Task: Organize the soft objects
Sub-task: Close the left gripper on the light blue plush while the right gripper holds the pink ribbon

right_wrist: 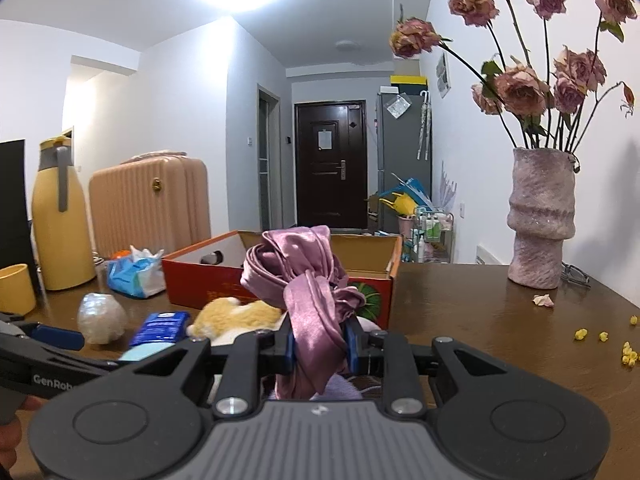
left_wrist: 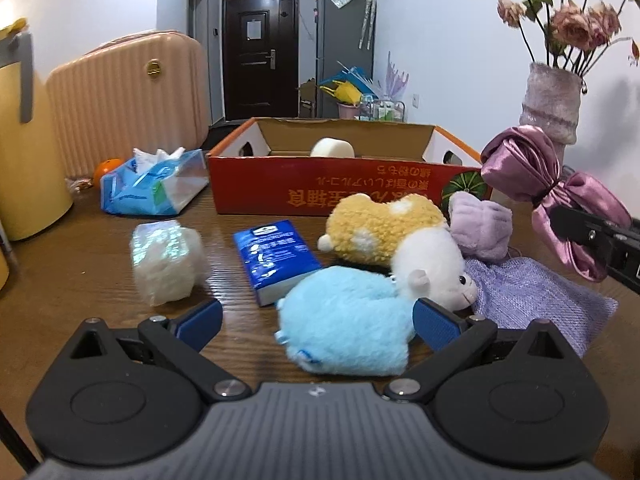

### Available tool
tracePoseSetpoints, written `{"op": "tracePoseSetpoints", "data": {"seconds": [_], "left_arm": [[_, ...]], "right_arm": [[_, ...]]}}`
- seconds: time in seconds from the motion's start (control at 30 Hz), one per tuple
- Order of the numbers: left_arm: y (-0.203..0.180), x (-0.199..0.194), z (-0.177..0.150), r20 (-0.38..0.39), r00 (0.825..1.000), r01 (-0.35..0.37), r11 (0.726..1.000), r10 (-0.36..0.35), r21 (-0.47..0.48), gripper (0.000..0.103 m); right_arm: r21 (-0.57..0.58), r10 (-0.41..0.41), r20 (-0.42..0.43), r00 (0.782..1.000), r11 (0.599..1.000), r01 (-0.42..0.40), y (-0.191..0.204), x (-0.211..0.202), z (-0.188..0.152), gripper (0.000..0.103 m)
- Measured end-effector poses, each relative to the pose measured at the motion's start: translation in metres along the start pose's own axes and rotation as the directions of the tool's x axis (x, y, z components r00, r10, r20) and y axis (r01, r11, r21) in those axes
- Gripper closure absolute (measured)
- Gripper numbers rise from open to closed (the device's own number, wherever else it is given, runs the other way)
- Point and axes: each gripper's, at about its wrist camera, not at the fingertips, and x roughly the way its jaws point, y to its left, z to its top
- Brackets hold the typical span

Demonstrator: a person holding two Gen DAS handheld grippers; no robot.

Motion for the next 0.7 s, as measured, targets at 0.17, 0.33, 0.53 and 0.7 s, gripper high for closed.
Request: {"op": "tracePoseSetpoints", "data": {"seconds": [0.17,0.33,0.53,0.7], "left_arm": [[-0.008,0.018,0.004,-0.036,0.999,0.004,1.0,-0.003,0.015,0.0],[-0.008,0.033,0.005,-0.082,0.996,0.022,1.0,-0.021,0.01,0.0],[-0.006,0.045,0.005,-0.118,0.992,0.036,0.999,-0.035,0.005,0.0],[-0.003,0.05,0.004,-0.146,0.987,0.058,0.998,-0.059,-0.009,0.014]], "right_arm": [[0.031,-0.01,-0.021,1.0,0.999,0.01,-0.012,0.007,0.001,0.08],[0.032,0.007,-0.035,0.999,0.999,-0.005,-0.009,0.007,-0.001,0.08],[0.006,0.01,-0.036,0.999,1.0,-0.01,-0.003,0.006,-0.004,0.08],[0.007,0.007,-0.042,0.999,1.0,-0.007,-0.004,0.006,-0.004,0.08]]}}
